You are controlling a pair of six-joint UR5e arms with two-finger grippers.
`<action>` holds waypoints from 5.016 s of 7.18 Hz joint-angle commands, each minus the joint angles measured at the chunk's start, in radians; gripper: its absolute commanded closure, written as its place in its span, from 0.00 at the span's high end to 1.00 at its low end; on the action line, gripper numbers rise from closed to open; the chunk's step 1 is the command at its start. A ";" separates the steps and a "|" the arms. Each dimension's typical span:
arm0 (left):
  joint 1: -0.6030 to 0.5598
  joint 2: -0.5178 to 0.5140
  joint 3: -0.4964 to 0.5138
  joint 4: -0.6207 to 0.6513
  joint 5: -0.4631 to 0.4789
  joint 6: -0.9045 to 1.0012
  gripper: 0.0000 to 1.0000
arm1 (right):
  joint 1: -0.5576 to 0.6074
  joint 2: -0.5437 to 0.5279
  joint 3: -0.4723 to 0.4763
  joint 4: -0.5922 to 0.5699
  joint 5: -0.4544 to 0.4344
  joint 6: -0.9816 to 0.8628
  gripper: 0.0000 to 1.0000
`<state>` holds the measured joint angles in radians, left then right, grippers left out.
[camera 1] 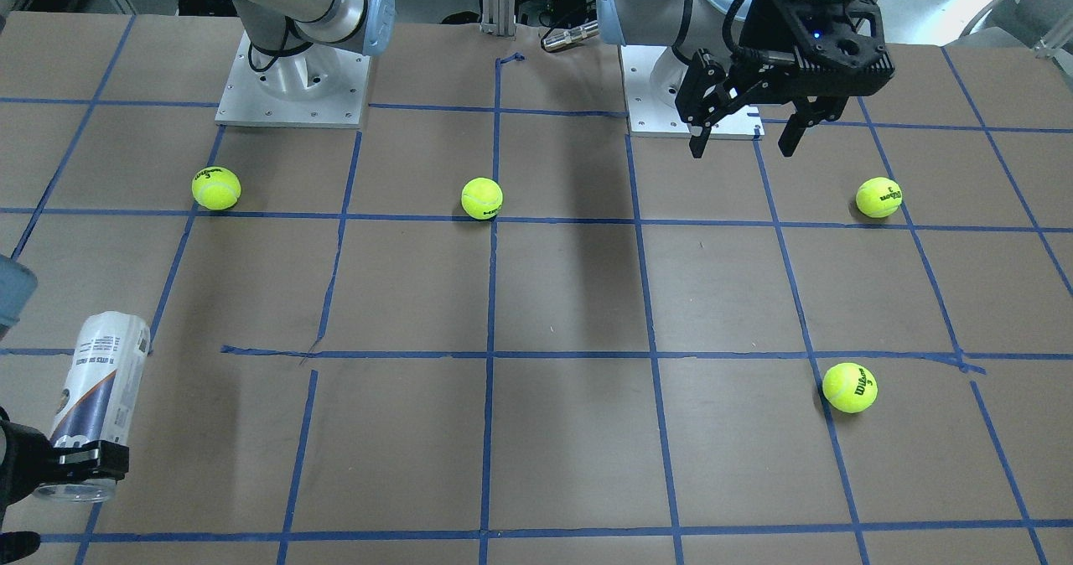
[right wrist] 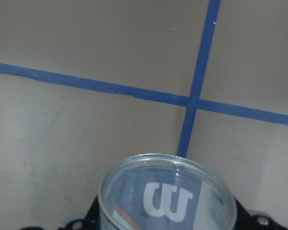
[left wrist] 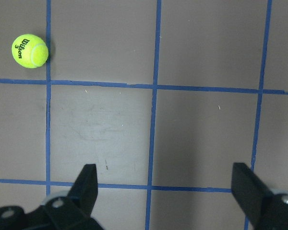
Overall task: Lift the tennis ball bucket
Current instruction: 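Carry the can with the right gripper toward the table centre, tipping it sideways, then lay the can on its side and open the right gripper, then withdraw the right gripper while the left gripper moves toward the lying can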
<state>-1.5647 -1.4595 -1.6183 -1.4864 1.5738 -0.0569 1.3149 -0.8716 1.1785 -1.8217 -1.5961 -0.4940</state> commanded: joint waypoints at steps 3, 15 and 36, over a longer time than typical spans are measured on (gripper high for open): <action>0.000 -0.001 0.000 0.000 0.000 0.000 1.00 | 0.237 -0.075 0.009 0.050 0.053 -0.150 0.15; -0.001 -0.028 -0.002 0.067 -0.005 -0.001 1.00 | 0.800 -0.009 0.084 -0.182 0.058 -0.655 0.11; 0.011 -0.106 -0.147 0.069 -0.029 0.009 1.00 | 0.251 -0.552 0.124 0.294 -0.041 0.152 1.00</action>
<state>-1.5549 -1.5265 -1.7234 -1.4201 1.5492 -0.0484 1.5685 -1.3649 1.2980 -1.6318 -1.6271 -0.5077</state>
